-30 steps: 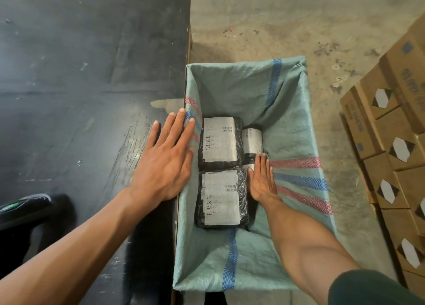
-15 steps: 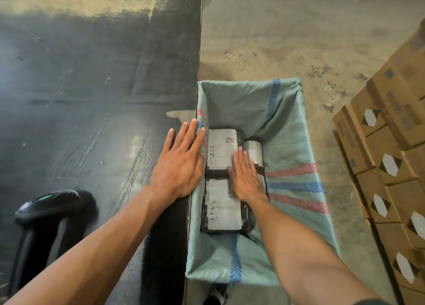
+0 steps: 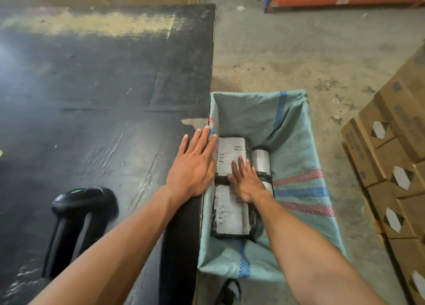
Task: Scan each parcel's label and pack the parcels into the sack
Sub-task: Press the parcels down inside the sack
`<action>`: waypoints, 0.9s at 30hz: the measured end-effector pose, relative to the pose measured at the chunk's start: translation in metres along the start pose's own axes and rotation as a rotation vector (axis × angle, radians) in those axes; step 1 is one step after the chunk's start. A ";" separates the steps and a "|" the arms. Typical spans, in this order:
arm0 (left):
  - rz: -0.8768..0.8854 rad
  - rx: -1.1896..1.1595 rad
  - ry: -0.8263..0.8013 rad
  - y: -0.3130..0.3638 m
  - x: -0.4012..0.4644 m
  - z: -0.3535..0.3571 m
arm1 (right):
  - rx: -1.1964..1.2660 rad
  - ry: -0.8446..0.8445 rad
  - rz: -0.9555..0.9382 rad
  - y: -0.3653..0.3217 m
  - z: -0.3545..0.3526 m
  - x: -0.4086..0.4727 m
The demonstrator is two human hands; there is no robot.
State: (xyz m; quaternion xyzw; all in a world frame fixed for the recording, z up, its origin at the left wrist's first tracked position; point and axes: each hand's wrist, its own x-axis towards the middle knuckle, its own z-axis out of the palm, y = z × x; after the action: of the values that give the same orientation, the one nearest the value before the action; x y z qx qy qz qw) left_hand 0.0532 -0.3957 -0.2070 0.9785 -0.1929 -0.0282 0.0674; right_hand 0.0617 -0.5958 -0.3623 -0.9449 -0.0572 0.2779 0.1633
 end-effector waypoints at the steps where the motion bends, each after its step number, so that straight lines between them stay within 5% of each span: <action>1: 0.004 -0.001 0.005 0.000 0.000 0.001 | -0.003 -0.017 -0.001 -0.001 -0.005 -0.004; 10: 0.021 0.001 -0.041 -0.004 0.001 0.000 | -0.013 0.038 0.077 -0.026 -0.040 -0.075; 15: 0.030 -0.262 -0.188 -0.008 -0.004 -0.034 | 0.020 0.138 0.140 -0.046 -0.062 -0.131; 27: -0.008 -0.105 0.138 -0.129 -0.108 -0.146 | -0.074 0.395 0.158 -0.177 -0.117 -0.210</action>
State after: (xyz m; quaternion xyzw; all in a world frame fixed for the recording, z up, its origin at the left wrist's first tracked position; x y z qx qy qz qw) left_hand 0.0132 -0.2185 -0.0783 0.9739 -0.1822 0.0291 0.1318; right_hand -0.0535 -0.5034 -0.1032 -0.9879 0.0399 0.0968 0.1143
